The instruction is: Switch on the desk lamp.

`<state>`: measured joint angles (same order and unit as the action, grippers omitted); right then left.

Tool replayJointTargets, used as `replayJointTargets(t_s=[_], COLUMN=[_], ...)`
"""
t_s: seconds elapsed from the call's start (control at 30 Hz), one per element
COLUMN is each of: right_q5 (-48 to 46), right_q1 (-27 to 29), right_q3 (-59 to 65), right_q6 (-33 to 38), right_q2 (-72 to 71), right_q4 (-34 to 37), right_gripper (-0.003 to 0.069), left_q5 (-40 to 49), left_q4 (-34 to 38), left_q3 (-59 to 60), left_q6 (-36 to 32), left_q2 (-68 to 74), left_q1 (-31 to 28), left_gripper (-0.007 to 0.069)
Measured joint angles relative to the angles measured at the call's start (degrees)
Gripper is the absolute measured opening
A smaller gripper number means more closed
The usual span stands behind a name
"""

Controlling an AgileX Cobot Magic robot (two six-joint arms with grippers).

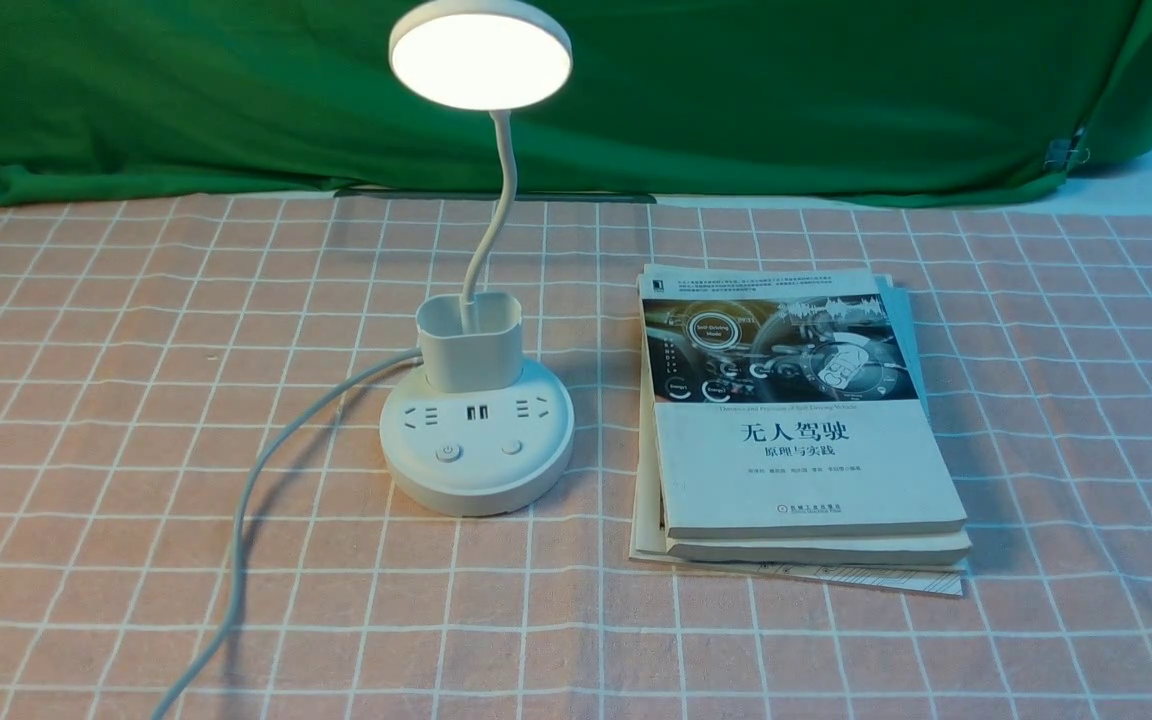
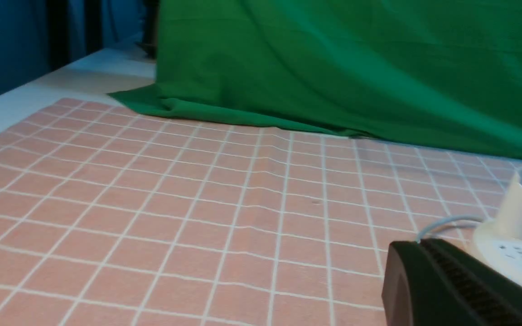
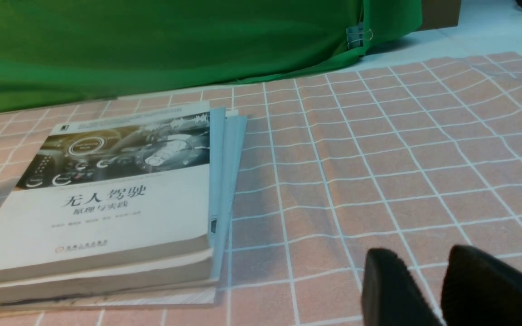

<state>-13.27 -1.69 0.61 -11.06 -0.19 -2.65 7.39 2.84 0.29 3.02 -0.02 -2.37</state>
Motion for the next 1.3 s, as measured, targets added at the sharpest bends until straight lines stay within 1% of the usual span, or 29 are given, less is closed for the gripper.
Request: replayJointTargets(t_s=[0.13, 0.27, 0.73, 1.3], right_q5=[0.0, 0.0, -0.1, 0.0], right_q1=[0.0, 0.0, 0.0, 0.0], right_q3=[0.0, 0.0, 0.0, 0.0], right_q6=[0.0, 0.0, 0.0, 0.0], right_q2=[0.0, 0.0, 0.0, 0.0], right_q4=[0.0, 0.0, 0.0, 0.0], right_gripper=[0.0241, 0.0241, 0.0241, 0.0241], left_q5=[3.2, 5.2, 5.4, 5.2], left_q4=[-0.1, 0.0, 1.7, 0.8], left_q3=[0.0, 0.0, 0.0, 0.0], left_q6=[-0.2, -1.5, -1.6, -1.6], left_q2=[-0.1, -0.1, -0.1, -0.1], left_q1=[2.0, 2.6, 2.7, 2.7], left_gripper=[0.0022, 0.0022, 0.0022, 0.0022])
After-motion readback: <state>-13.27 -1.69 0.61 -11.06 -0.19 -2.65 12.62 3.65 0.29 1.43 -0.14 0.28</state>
